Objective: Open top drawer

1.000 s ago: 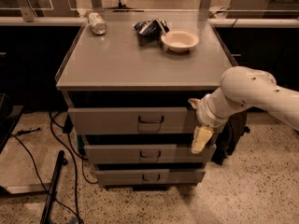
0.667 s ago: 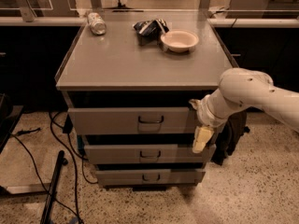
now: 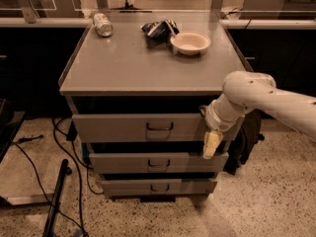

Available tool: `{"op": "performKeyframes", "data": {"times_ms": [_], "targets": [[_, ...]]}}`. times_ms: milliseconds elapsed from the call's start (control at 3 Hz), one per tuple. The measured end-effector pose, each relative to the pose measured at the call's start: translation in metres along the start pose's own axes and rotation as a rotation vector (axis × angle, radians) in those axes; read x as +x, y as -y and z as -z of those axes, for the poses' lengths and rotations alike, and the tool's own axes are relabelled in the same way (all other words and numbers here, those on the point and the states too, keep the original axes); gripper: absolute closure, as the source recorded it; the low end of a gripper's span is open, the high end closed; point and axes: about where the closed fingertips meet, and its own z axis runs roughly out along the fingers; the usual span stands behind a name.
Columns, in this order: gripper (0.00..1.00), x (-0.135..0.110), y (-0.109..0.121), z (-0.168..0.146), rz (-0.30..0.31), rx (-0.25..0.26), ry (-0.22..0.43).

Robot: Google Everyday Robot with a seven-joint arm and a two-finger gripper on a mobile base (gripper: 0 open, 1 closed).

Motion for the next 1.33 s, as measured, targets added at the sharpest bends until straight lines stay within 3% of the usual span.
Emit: {"op": "performKeyframes", "data": {"times_ms": [667,1333], "targets": [[0.0,-0.001,-0.003,-0.003,0.0,-0.027,0.006],[0.0,-0.002,-0.013,0.009,-0.021,-0.118,0.016]]}}
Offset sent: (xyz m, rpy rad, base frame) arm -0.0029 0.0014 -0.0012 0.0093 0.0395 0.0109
